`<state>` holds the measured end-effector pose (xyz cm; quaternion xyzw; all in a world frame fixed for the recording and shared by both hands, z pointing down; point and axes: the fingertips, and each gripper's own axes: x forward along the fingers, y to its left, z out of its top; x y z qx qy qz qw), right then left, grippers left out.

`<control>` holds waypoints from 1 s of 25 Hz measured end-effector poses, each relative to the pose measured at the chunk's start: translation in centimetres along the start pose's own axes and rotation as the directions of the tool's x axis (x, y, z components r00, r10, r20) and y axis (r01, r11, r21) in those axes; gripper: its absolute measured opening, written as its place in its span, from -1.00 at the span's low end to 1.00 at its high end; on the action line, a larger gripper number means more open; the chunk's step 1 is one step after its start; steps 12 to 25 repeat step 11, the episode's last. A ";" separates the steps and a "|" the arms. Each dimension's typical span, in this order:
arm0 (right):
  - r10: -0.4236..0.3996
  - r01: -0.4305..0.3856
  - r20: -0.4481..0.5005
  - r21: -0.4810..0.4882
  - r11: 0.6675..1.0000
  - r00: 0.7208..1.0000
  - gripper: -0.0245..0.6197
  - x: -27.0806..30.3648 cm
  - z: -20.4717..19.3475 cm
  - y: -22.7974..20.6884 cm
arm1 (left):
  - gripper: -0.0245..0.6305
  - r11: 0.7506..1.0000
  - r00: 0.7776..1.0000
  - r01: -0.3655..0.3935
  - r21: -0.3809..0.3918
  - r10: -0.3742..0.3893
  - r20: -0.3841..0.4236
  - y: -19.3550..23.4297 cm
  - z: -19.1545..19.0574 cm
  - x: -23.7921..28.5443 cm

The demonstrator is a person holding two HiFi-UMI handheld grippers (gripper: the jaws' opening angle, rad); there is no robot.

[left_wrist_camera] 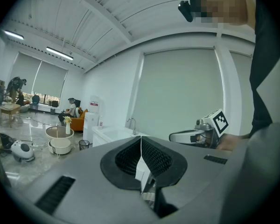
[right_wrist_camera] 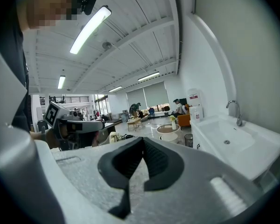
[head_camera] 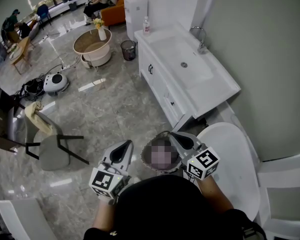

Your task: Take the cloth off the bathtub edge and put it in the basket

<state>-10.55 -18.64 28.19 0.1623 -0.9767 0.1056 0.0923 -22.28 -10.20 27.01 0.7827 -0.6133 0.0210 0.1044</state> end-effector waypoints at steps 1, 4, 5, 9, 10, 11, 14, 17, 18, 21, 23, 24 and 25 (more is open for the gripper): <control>-0.001 0.001 -0.001 0.001 1.000 1.000 -0.93 0.0 -0.1 0.0 | -0.88 1.000 1.000 0.000 0.000 0.000 -0.001 0.0 0.0 0.0; -0.005 0.005 -0.004 0.006 1.000 1.000 -0.93 0.0 -0.3 -0.2 | -0.88 1.000 1.000 -0.002 -0.003 0.002 -0.004 0.1 -0.3 0.1; -0.006 0.006 -0.005 0.008 1.000 1.000 -0.93 0.0 -0.3 -0.2 | -0.88 1.000 1.000 -0.003 -0.004 0.003 -0.005 0.2 -0.3 0.0; -0.009 0.009 -0.007 0.010 1.000 1.000 -0.93 0.0 -0.4 -0.2 | -0.88 1.000 1.000 -0.005 -0.004 0.005 -0.004 0.3 -0.3 0.0; -0.011 0.011 -0.007 0.011 1.000 1.000 -0.93 0.0 -0.4 -0.3 | -0.88 1.000 1.000 -0.006 -0.004 0.006 -0.003 0.4 -0.2 0.0; -0.012 0.012 -0.008 0.011 1.000 1.000 -0.93 0.1 -0.4 -0.4 | -0.88 1.000 1.000 -0.007 -0.004 0.007 -0.003 0.4 -0.2 0.0; -0.012 0.012 -0.008 0.011 1.000 1.000 -0.93 0.1 -0.4 -0.4 | -0.88 1.000 1.000 -0.007 -0.004 0.007 -0.003 0.4 -0.2 0.0; -0.012 0.012 -0.008 0.011 1.000 1.000 -0.93 0.1 -0.4 -0.4 | -0.88 1.000 1.000 -0.007 -0.004 0.007 -0.003 0.4 -0.2 0.0; -0.012 0.012 -0.008 0.011 1.000 1.000 -0.93 0.1 -0.4 -0.4 | -0.88 1.000 1.000 -0.007 -0.004 0.007 -0.003 0.4 -0.2 0.0; -0.012 0.012 -0.008 0.011 1.000 1.000 -0.93 0.1 -0.4 -0.4 | -0.88 1.000 1.000 -0.007 -0.004 0.007 -0.003 0.4 -0.2 0.0; -0.012 0.012 -0.008 0.011 1.000 1.000 -0.93 0.1 -0.4 -0.4 | -0.88 1.000 1.000 -0.007 -0.004 0.007 -0.003 0.4 -0.2 0.0; -0.012 0.012 -0.008 0.011 1.000 1.000 -0.93 0.1 -0.4 -0.4 | -0.88 1.000 1.000 -0.007 -0.004 0.007 -0.003 0.4 -0.2 0.0; -0.012 0.012 -0.008 0.011 1.000 1.000 -0.93 0.1 -0.4 -0.4 | -0.88 1.000 1.000 -0.007 -0.004 0.007 -0.003 0.4 -0.2 0.0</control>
